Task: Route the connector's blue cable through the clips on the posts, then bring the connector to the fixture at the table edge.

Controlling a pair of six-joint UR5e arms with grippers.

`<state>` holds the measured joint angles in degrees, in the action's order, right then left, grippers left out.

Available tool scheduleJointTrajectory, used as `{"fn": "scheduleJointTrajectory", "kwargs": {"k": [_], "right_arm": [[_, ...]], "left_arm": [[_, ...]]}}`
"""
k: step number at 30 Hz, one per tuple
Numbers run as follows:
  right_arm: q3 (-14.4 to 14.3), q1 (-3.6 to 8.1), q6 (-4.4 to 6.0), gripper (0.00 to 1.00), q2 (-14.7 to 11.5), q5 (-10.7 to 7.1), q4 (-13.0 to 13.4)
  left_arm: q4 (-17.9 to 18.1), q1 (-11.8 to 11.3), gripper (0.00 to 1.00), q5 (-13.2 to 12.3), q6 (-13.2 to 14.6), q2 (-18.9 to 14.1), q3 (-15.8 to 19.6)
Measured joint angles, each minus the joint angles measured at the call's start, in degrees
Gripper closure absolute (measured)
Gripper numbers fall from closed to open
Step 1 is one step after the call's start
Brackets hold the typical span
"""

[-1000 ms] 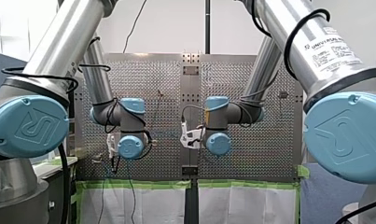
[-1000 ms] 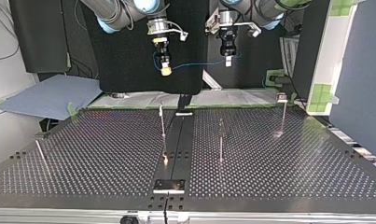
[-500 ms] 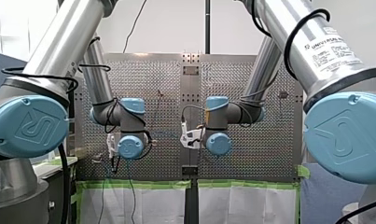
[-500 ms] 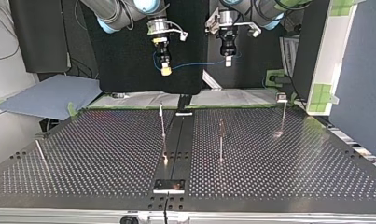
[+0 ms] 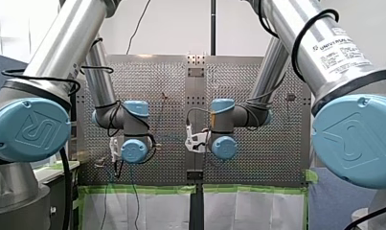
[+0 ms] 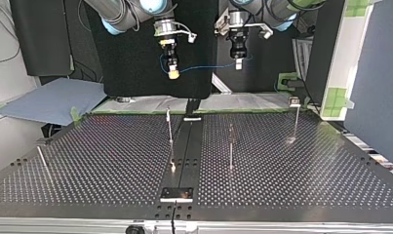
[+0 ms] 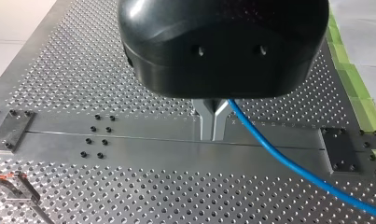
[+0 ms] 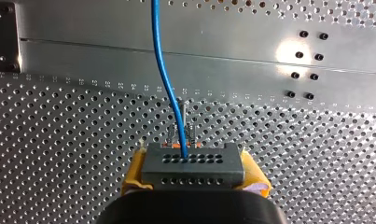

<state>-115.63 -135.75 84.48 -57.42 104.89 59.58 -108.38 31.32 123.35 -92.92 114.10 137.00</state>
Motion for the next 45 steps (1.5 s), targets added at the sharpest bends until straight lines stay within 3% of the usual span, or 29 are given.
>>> {"fn": "scheduleJointTrajectory", "kwargs": {"k": [11, 20, 26, 35, 45], "right_arm": [[0.5, 0.34, 0.00, 1.00, 1.0, 0.06, -3.7], [0.4, 0.42, -0.03, 1.00, 0.9, 0.17, -4.4], [-0.8, 0.60, -0.08, 1.00, -0.6, 1.84, -6.6], [-1.0, 0.62, -0.09, 1.00, -1.0, 2.25, -11.1], [-1.0, 0.62, -0.09, 1.00, -1.0, 2.26, -12.0]], "left_arm": [[0.0, 0.0, 1.00, 0.0, 0.0, 0.0, 0.0], [-0.3, -0.3, 1.00, -0.3, 0.3, -0.3, -0.2], [-2.7, -1.5, 1.00, -2.5, 2.6, -2.7, -0.4], [-6.9, -1.6, 1.00, -3.1, 3.3, -4.2, -0.4], [-10.4, -1.6, 1.00, -3.1, 3.4, -4.2, -0.5]]}}
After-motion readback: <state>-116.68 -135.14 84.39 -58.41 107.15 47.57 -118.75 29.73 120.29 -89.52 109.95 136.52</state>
